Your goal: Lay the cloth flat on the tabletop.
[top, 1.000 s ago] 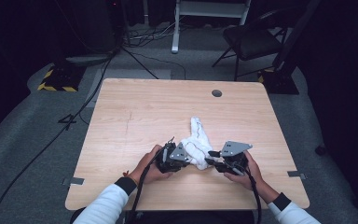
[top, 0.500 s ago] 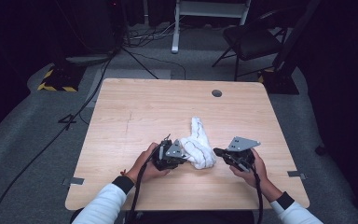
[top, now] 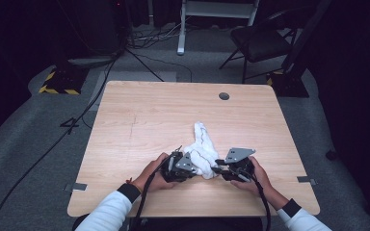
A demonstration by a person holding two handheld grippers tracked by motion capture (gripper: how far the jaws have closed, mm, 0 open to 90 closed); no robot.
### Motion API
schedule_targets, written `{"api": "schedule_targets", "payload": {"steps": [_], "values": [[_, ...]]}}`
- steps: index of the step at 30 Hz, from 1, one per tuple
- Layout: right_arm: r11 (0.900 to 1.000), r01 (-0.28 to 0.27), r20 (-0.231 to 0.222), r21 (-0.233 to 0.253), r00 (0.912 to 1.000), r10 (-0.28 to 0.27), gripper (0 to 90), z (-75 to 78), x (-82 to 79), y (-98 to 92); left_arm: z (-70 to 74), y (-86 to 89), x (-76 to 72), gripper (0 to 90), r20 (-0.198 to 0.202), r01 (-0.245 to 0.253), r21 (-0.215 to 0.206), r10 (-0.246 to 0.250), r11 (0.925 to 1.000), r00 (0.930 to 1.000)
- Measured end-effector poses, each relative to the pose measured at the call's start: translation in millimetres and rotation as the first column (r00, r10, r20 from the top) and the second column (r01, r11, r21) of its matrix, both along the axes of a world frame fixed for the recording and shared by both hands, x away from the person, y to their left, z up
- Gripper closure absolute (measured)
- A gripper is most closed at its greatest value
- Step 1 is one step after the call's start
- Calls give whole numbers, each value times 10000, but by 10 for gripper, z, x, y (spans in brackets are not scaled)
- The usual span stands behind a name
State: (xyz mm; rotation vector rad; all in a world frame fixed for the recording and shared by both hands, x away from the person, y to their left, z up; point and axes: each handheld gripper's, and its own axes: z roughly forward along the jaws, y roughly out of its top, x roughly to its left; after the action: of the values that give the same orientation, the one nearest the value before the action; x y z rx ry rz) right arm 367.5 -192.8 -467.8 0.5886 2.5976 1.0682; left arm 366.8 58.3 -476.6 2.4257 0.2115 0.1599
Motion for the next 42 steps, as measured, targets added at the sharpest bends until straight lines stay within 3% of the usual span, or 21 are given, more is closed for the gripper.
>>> {"api": "schedule_targets", "payload": {"steps": [4, 9, 12, 16, 17, 19, 24, 27, 29, 30, 32, 34, 36, 39, 40, 41, 42], "values": [[9998, -61, 348, -189, 9994, 67, 806, 12, -40, 8, -3, 14, 13, 835, -24, -20, -9, 20, 10000, 10000], [9997, 137, 714, -197, 9974, -123, 799, 60, -54, -2, 12, 43, 27, 833, 14, -134, -104, 134, 9999, 9999], [9999, 169, 568, -32, 9982, -167, 803, 73, -36, -30, 19, 45, 26, 833, 37, -132, -140, 133, 9998, 9999], [9996, 166, 851, -223, 9963, -147, 837, 94, -55, -20, 26, 47, 27, 838, 159, -168, -48, 169, 9998, 9997], [9991, 409, 1096, -58, 9932, -400, 842, 149, -53, -51, 48, 70, 36, 839, 309, -344, -28, 344, 9994, 9989], [9971, 693, 1161, 300, 9906, -724, 843, 206, -30, -110, 67, 90, 45, 839, 296, -470, -119, 474, 9988, 9984], [9868, 1250, 1316, 1028, 9816, -1381, 844, 343, 21, -274, 275, 246, 87, 841, 699, -966, -995, 1038, 9903, 9921], [9847, 1249, 1277, 1213, 9818, -1403, 849, 375, 29, -307, 355, 309, 94, 841, 825, -1047, -1251, 1155, 9866, 9899], [9787, 1610, 1547, 1271, 9715, -1799, 866, 410, 31, -349, 404, 387, 103, 842, 939, -1282, -1334, 1413, 9827, 9855], [9787, 1610, 1547, 1271, 9715, -1799, 866, 410, 31, -349, 404, 387, 103, 843, 939, -1282, -1334, 1413, 9827, 9855], [9737, 1803, 1232, 1393, 9725, -1977, 874, 409, 70, -429, 442, 483, 112, 843, 764, -1551, -1724, 1702, 9727, 9824], [9736, 1768, 1114, 1442, 9748, -1935, 874, 399, 77, -443, 444, 490, 103, 843, 799, -1536, -1637, 1683, 9745, 9825], [9762, 1808, 1167, 1195, 9739, -1947, 876, 380, 78, -415, 445, 515, 59, 843, 1012, -1459, -1324, 1598, 9804, 9819], [9745, 2018, 1273, 985, 9686, -2135, 876, 371, 95, -412, 448, 579, 64, 844, 1050, -1675, -1291, 1814, 9774, 9778], [9699, 2246, 1274, 939, 9635, -2355, 877, 366, 115, -434, 460, 629, 83, 844, 992, -1872, -1425, 2022, 9719, 9743], [9602, 2601, 1187, 1018, 9551, -2713, 877, 362, 153, -484, 480, 660, 93, 844, 986, -2028, -1543, 2194, 9670, 9707], [9423, 3133, 1200, 1182, 9375, -3267, 877, 389, 204, -582, 563, 711, 87, 844, 1128, -2106, -1856, 2338, 9598, 9657]]}}
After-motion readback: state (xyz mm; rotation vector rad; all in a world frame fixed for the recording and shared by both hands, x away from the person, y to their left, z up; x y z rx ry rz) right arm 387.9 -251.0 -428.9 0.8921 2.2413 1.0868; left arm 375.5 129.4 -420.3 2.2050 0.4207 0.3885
